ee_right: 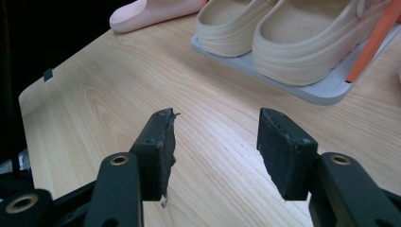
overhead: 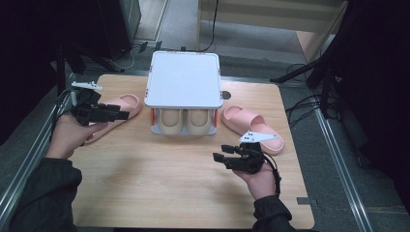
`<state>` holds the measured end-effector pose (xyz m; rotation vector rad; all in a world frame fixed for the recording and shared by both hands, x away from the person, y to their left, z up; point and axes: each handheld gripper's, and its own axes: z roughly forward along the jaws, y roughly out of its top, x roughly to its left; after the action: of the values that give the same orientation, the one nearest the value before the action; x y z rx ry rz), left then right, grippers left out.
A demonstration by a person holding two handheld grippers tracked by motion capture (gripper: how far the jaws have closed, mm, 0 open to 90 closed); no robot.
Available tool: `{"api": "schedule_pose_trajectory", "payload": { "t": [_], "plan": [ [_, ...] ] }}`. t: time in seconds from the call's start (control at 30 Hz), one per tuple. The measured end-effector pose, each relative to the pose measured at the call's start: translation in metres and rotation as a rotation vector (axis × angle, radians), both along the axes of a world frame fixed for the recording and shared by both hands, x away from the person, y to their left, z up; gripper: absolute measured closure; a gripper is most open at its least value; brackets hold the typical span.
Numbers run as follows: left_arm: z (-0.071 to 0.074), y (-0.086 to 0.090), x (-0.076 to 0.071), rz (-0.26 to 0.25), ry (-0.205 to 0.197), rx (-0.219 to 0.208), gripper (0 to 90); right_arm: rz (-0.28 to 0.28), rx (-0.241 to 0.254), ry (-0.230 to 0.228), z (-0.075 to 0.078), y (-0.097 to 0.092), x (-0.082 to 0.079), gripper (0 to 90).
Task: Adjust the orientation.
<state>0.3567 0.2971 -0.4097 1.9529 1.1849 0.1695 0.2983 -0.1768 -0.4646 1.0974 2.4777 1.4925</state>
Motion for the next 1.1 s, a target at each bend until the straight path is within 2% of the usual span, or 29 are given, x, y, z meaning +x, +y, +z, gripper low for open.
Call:
{"api": "schedule_pose_trajectory", "payload": {
  "t": [0.2, 0.3, 0.47, 0.63, 0.73, 0.97, 1.03, 1.1],
  "plan": [
    [-0.018, 0.012, 0.005, 0.018, 0.027, 0.006, 44.5, 0.019, -0.012, 0.006, -0.003, 0.006, 0.003, 47.8],
    [-0.023, 0.022, 0.006, 0.021, 0.051, -0.029, 44.4, 0.029, -0.027, 0.007, -0.004, 0.009, 0.002, 47.8],
    [-0.030, 0.036, 0.006, 0.072, 0.042, 0.009, 46.7, 0.035, -0.050, 0.005, -0.007, 0.012, 0.003, 47.8],
    [-0.047, 0.051, 0.012, 0.113, 0.053, 0.047, 51.9, 0.029, -0.054, 0.007, -0.008, 0.012, 0.003, 47.8],
    [-0.057, 0.056, 0.018, 0.123, 0.058, 0.068, 54.8, 0.024, -0.057, 0.008, -0.008, 0.011, 0.001, 47.8],
    [-0.076, 0.064, 0.030, 0.129, 0.073, 0.066, 54.4, 0.003, -0.064, 0.006, -0.009, 0.005, -0.001, 47.6],
    [-0.079, 0.064, 0.033, 0.131, 0.083, 0.063, 55.4, -0.009, -0.066, 0.012, -0.010, 0.003, -0.003, 47.4],
    [-0.081, 0.060, 0.039, 0.127, 0.081, 0.077, 55.8, -0.019, -0.073, 0.012, -0.010, 0.000, -0.005, 47.4]
  ]
}}
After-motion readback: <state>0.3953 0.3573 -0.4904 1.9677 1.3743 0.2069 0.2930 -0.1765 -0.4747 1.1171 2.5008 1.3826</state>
